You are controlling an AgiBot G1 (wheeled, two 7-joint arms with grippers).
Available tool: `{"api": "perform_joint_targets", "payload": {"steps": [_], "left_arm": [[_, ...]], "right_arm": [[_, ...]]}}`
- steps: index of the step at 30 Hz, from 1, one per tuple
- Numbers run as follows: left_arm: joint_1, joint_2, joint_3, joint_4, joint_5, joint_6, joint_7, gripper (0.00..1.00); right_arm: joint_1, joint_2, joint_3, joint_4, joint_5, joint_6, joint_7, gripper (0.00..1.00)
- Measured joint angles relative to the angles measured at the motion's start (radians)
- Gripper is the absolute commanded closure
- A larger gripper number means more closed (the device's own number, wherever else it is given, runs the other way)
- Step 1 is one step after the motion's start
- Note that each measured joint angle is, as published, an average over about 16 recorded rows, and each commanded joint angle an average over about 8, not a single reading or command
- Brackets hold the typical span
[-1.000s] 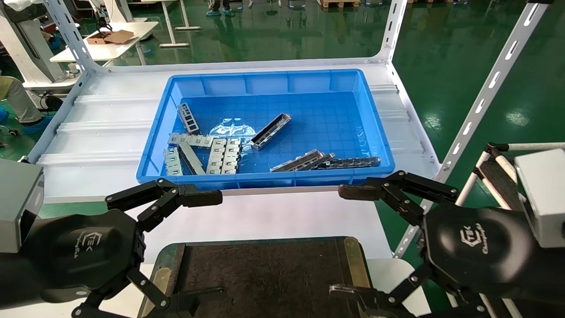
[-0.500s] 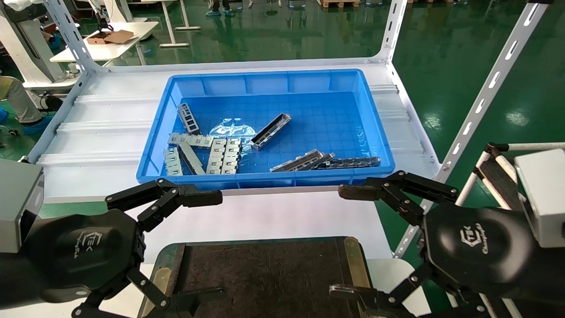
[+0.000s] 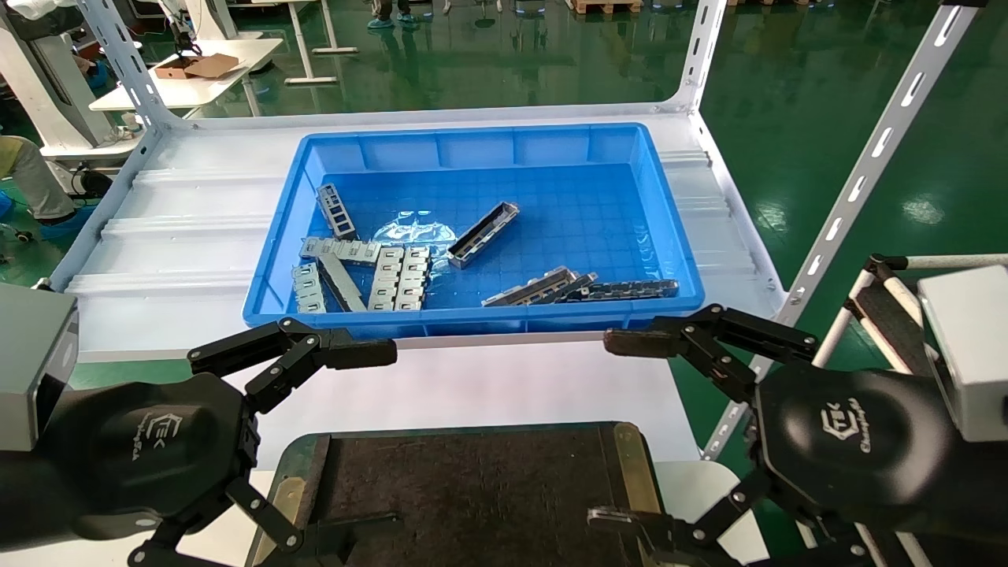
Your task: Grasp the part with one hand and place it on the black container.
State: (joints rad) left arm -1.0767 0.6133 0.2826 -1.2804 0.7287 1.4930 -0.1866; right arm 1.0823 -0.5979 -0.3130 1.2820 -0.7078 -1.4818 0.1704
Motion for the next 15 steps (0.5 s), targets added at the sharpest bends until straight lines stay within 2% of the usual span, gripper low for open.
{"api": "perform_joint_targets", "payload": {"steps": [15], "left_arm": [[-0.016,0.011,0.005,0.01,0.01,-0.011,-0.007,0.0]], "right_arm": [[0.0,0.0,0.0,-0.001,0.0,0.0,0.0,0.0]]}}
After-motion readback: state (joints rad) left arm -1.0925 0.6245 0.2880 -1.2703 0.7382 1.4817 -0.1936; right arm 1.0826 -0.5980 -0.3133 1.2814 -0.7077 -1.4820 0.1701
